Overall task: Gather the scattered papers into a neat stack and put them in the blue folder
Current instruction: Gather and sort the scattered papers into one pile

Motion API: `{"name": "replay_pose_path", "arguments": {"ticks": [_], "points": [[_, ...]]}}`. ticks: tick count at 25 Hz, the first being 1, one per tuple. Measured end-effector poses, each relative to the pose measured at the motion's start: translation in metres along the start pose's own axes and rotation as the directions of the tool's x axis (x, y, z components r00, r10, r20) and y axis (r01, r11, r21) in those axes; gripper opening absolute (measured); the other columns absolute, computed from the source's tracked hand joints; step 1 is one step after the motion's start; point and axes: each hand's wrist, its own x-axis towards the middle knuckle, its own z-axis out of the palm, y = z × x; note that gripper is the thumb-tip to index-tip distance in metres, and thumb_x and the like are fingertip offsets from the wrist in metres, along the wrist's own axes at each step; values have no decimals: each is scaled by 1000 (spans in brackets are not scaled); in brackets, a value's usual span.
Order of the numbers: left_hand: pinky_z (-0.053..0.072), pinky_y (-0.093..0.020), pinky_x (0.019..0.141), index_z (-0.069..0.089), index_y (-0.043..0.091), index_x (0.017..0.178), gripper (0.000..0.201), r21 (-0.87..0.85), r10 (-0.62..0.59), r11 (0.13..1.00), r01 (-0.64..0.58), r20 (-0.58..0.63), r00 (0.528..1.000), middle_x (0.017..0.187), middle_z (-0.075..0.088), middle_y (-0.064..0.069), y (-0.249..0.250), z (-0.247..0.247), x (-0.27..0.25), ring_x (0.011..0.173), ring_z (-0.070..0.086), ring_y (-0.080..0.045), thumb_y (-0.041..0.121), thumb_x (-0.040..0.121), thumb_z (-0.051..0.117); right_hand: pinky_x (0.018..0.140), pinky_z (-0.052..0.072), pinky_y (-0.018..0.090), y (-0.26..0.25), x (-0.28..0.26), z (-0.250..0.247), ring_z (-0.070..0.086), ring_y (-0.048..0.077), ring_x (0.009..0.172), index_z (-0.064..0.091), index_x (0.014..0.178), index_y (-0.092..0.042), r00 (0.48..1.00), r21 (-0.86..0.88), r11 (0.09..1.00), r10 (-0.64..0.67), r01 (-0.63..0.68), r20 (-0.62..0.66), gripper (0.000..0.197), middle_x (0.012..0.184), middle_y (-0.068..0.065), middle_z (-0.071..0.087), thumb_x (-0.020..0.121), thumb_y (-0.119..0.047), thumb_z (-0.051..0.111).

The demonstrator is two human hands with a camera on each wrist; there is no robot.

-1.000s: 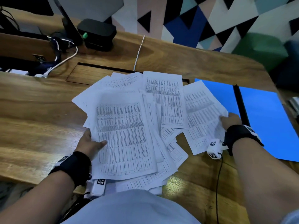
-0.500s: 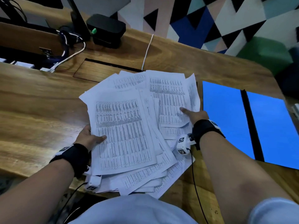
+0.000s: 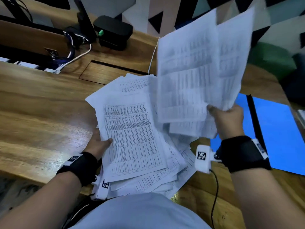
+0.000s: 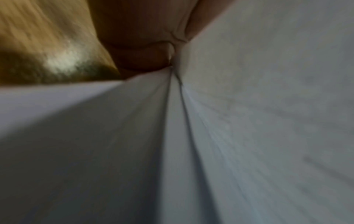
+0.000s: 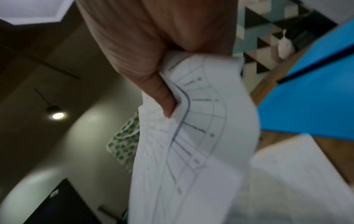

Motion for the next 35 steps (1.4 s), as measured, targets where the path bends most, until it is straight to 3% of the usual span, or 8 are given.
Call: {"name": "replay_pose_path", "arguments": {"ticks": [6, 9, 13, 18, 22, 26, 31, 35], "points": [[32, -39, 111, 34, 25, 143, 63, -219, 58, 975, -45, 54, 997, 139, 44, 15, 26, 15, -22, 132, 42, -12, 57, 90, 46, 86, 49, 32, 58, -83, 34, 61, 20, 101, 57, 119, -3, 886, -294, 941, 276, -169, 372, 43, 103, 6, 62, 77, 5, 67], [45, -31, 96, 42, 21, 134, 46, -203, 82, 977, -71, 45, 996, 125, 55, 10, 26, 20, -21, 119, 53, -15, 28, 92, 59, 87, 51, 33, 76, -97, 39, 63, 22, 101, 56, 116, -10, 809, -338, 923, 337, -184, 481, 46, 106, 4, 65, 75, -12, 77], [44, -36, 94, 35, 12, 139, 64, -34, 69, 997, -68, 23, 997, 128, 55, -10, 11, 17, -13, 112, 56, -24, -4, 85, 64, 70, 41, 25, 89, -76, 43, 59, 29, 99, 52, 115, -2, 908, -433, 899, 232, -63, 349, 26, 105, 12, 61, 92, -15, 54], [48, -41, 94, 47, 17, 127, 62, -15, 51, 999, -51, 28, 998, 119, 63, -5, 7, 19, -13, 109, 61, -26, -4, 75, 74, 76, 43, 24, 94, -65, 71, 56, 15, 88, 62, 99, -8, 721, -510, 860, 342, 18, 602, 20, 96, 5, 61, 98, -17, 44], [50, -42, 89, 49, 18, 130, 66, -78, -7, 997, 3, -49, 999, 118, 65, -6, 1, 3, -11, 106, 63, -28, -7, 74, 73, 81, 44, 28, 80, 8, 61, 60, 27, 96, 57, 114, -7, 942, -591, 807, 186, 17, 281, 30, 104, 13, 64, 89, -22, 62], [49, -40, 87, 51, 1, 127, 57, -171, -60, 985, 34, -148, 987, 118, 63, -16, -4, -22, -17, 96, 64, -30, -17, 75, 66, 102, 43, 45, 85, 63, 42, 47, 35, 127, 35, 140, -10, 928, -819, 573, 283, 38, 241, 94, 141, 14, 46, 66, -49, 79], [47, -38, 89, 60, 2, 111, 40, -131, -111, 987, 89, -176, 978, 108, 66, -14, -7, -42, -23, 95, 64, -29, -9, 74, 72, 94, 51, 43, 111, 83, 43, 57, 28, 113, 50, 122, -21, 896, -878, 476, 368, 47, 247, 122, 124, 5, 60, 17, -75, 81], [47, -36, 84, 61, 7, 102, 29, -110, -95, 992, 68, -266, 959, 104, 67, -14, -5, -30, -20, 92, 64, -29, 5, 76, 76, 78, 44, 31, 89, 61, 50, 54, 22, 90, 58, 102, -5, 899, -677, 736, 315, -30, 304, 50, 93, 6, 58, 73, -41, 78]]}}
